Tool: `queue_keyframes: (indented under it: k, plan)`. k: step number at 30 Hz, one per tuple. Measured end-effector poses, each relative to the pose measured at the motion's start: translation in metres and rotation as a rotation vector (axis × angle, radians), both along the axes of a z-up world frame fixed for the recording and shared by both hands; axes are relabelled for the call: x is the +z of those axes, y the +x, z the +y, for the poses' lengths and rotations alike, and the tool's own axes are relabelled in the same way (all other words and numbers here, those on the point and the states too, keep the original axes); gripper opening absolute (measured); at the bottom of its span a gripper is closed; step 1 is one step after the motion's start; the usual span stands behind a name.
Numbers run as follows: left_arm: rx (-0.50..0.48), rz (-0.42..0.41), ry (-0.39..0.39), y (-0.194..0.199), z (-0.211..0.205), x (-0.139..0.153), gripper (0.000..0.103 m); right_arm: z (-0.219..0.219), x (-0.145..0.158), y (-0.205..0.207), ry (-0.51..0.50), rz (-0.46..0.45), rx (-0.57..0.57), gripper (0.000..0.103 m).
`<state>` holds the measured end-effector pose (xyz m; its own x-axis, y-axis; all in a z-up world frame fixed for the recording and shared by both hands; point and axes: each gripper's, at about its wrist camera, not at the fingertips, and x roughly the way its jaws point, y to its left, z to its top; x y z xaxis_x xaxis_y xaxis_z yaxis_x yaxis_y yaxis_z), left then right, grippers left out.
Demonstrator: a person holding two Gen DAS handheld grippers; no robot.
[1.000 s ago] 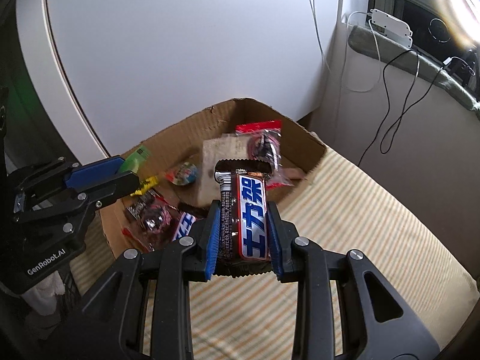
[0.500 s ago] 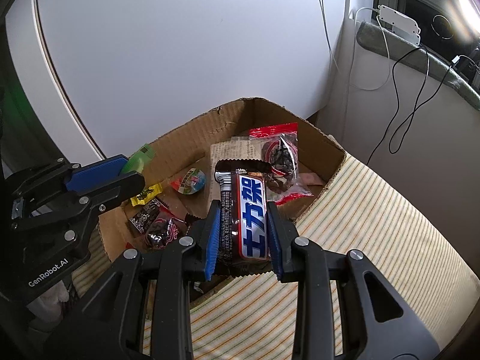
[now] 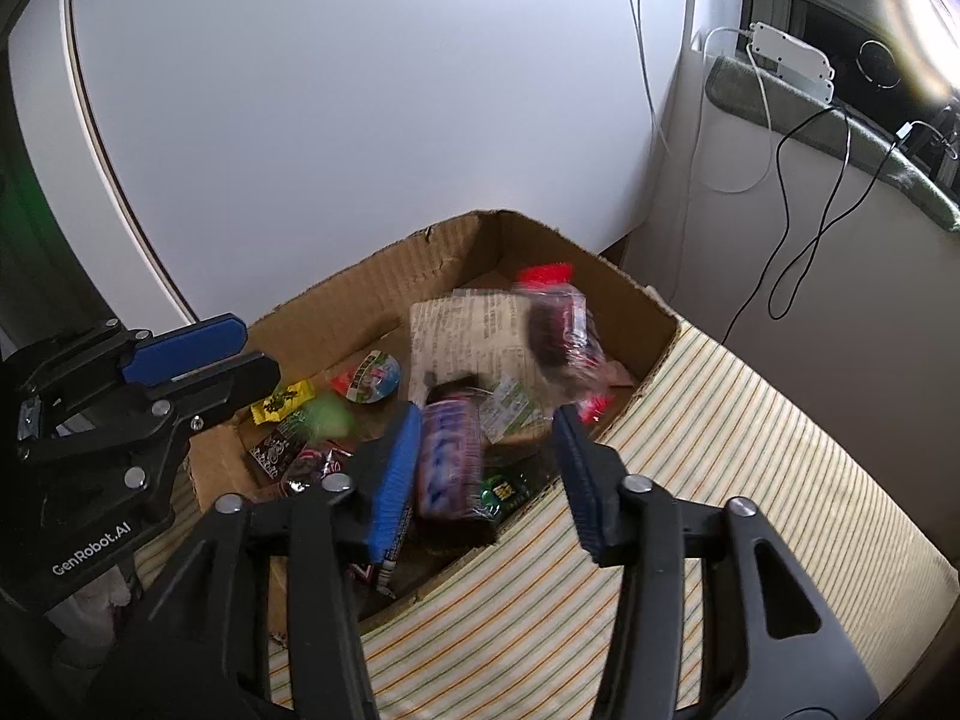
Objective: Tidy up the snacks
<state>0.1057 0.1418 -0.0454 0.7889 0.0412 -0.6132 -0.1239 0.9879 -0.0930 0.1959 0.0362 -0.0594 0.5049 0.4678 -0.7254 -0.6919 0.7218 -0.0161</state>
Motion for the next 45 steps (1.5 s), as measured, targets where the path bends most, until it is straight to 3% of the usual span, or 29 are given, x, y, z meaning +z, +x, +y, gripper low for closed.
queue_keyframes:
  k: [6, 8, 10, 12, 16, 19, 21, 37, 40, 45]
  plan:
    - [0.005, -0.005, 0.002, -0.001, 0.002, 0.001, 0.04, 0.0, 0.002, -0.001, -0.01, -0.011, -0.006, 0.049]
    - [0.004, -0.005, 0.008, -0.001, 0.002, 0.001, 0.043, -0.002, 0.001, 0.0, -0.01, -0.013, -0.011, 0.063]
    - [0.007, -0.006, 0.012, -0.002, 0.003, 0.002, 0.05, -0.005, 0.003, -0.001, -0.001, -0.026, -0.021, 0.07]
    - [0.014, -0.011, 0.008, -0.003, 0.003, 0.003, 0.053, -0.007, 0.004, -0.001, 0.001, -0.037, -0.029, 0.072]
    - [0.028, -0.016, 0.011, -0.007, 0.003, 0.003, 0.07, -0.012, 0.008, -0.004, -0.007, -0.069, -0.056, 0.079]
    - [0.038, -0.016, 0.013, -0.01, 0.004, 0.004, 0.075, -0.017, 0.013, -0.008, 0.005, -0.091, -0.076, 0.089]
    - [0.041, -0.014, 0.01, -0.013, 0.004, 0.004, 0.079, -0.021, 0.017, -0.011, 0.019, -0.102, -0.088, 0.089]
    - [0.075, -0.072, 0.03, -0.046, -0.012, 0.02, 0.08, -0.042, 0.045, -0.062, 0.058, -0.201, -0.168, 0.089]
    - [0.095, -0.079, 0.036, -0.051, -0.015, 0.023, 0.082, -0.047, 0.052, -0.071, 0.074, -0.218, -0.186, 0.103]
    - [0.127, -0.098, 0.039, -0.061, -0.019, 0.026, 0.082, -0.059, 0.06, -0.088, 0.098, -0.27, -0.217, 0.103]
